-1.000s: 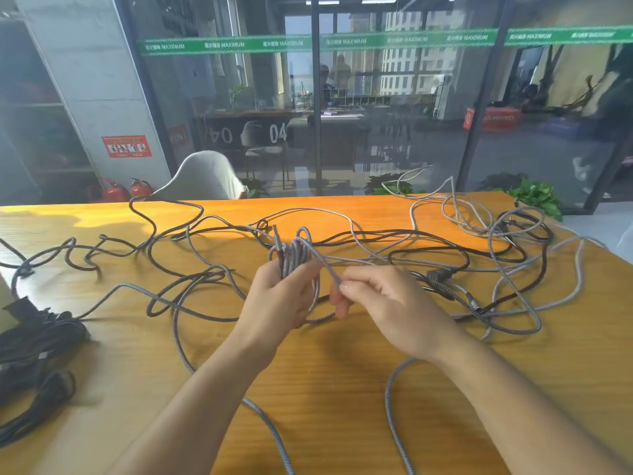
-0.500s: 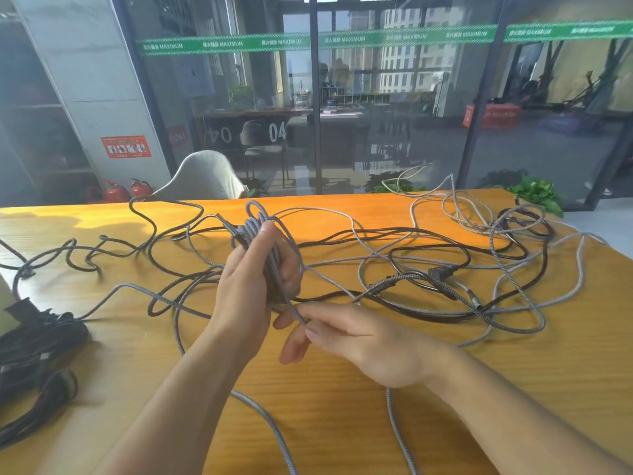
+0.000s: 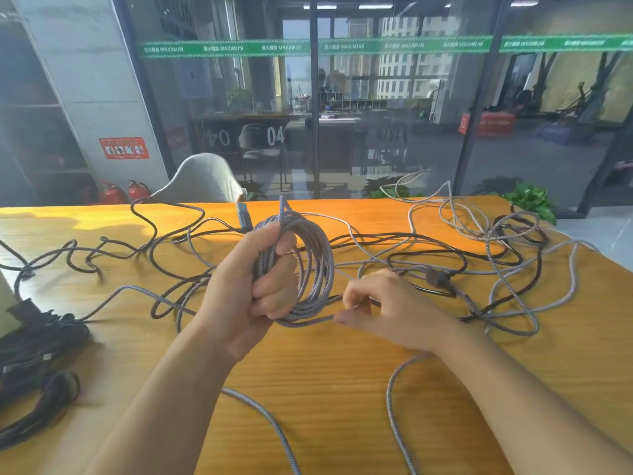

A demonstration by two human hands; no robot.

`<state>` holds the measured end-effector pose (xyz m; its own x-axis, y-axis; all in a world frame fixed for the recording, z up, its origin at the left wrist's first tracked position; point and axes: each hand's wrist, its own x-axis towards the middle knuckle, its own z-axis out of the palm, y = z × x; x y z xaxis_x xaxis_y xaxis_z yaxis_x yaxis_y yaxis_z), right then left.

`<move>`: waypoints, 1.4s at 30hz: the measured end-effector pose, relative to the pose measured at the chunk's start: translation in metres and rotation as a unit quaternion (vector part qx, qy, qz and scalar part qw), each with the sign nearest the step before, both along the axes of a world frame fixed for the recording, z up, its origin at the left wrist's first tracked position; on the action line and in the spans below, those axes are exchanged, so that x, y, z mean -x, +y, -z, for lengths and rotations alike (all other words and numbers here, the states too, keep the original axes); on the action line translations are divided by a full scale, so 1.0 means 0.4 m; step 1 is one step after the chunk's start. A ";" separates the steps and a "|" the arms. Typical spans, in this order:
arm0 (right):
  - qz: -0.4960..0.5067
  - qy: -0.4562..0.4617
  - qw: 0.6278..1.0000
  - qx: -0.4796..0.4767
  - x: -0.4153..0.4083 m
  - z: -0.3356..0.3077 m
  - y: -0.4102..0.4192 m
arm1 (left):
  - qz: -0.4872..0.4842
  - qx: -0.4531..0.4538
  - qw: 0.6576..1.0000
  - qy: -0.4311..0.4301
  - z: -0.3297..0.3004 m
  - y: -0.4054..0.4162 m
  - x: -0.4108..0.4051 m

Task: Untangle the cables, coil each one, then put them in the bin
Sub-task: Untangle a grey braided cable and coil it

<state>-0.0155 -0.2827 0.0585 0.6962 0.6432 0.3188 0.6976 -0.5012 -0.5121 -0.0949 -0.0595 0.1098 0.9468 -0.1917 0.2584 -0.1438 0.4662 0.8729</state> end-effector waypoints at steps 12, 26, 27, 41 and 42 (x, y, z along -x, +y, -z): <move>0.071 -0.079 0.994 0.006 -0.061 0.014 -0.044 | 0.216 -0.046 0.975 0.013 0.015 0.032 -0.008; 0.103 -0.084 0.987 -0.092 -0.002 -0.035 -0.029 | 0.219 -0.261 0.940 0.022 0.012 -0.021 0.004; 0.083 -0.045 0.991 -0.097 -0.002 -0.039 -0.038 | 0.215 -0.276 0.936 0.024 0.012 -0.021 0.004; 0.130 -0.121 0.984 -0.011 -0.026 -0.052 -0.102 | 0.157 -0.424 0.892 0.030 0.024 -0.054 0.005; 0.139 -0.122 0.983 -0.015 -0.021 -0.056 -0.096 | 0.142 -0.426 0.893 0.027 0.025 -0.055 0.005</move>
<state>-0.0070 -0.3212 0.0807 0.7440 0.4265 0.5143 0.6395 -0.6776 -0.3632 -0.0968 -0.0814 0.0998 0.8351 -0.5320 -0.1399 -0.0734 -0.3598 0.9302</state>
